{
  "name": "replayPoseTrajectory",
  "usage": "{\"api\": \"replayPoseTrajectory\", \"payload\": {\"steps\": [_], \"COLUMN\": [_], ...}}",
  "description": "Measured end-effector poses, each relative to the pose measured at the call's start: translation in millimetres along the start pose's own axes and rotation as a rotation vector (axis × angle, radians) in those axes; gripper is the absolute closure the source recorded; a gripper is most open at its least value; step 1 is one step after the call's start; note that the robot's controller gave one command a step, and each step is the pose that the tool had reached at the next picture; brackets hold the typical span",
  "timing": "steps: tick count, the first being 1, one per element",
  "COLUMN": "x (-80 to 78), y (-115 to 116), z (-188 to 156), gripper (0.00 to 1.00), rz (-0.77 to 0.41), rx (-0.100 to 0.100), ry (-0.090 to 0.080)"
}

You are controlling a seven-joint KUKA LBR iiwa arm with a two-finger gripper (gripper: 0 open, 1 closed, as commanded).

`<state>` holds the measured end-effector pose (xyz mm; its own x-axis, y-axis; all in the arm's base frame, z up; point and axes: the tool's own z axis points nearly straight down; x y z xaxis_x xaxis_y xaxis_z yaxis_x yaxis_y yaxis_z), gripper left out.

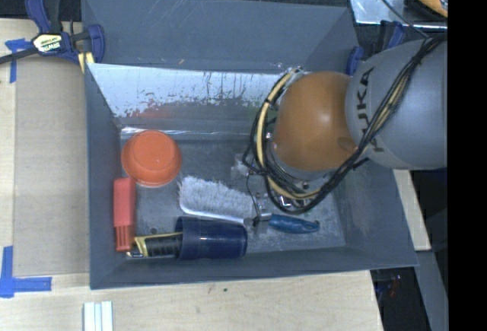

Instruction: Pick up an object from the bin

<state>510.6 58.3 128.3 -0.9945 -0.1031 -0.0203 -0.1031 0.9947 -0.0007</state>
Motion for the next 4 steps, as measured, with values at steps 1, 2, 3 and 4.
{"api": "replayPoseTrajectory", "payload": {"steps": [1, 2, 3, 4], "x": [7.3, -8.5, 9.1, 9.1], "y": [-21, -11, -29, -29], "z": [29, 30, 53, 53], "gripper": [0.00, 0.00, 1.00, 1.00], "rz": [0.277, 0.291, 0.417, 0.417], "rx": [0.003, 0.002, 0.001, 0.001], "ry": [0.023, -0.009, -0.001, -0.001]}}
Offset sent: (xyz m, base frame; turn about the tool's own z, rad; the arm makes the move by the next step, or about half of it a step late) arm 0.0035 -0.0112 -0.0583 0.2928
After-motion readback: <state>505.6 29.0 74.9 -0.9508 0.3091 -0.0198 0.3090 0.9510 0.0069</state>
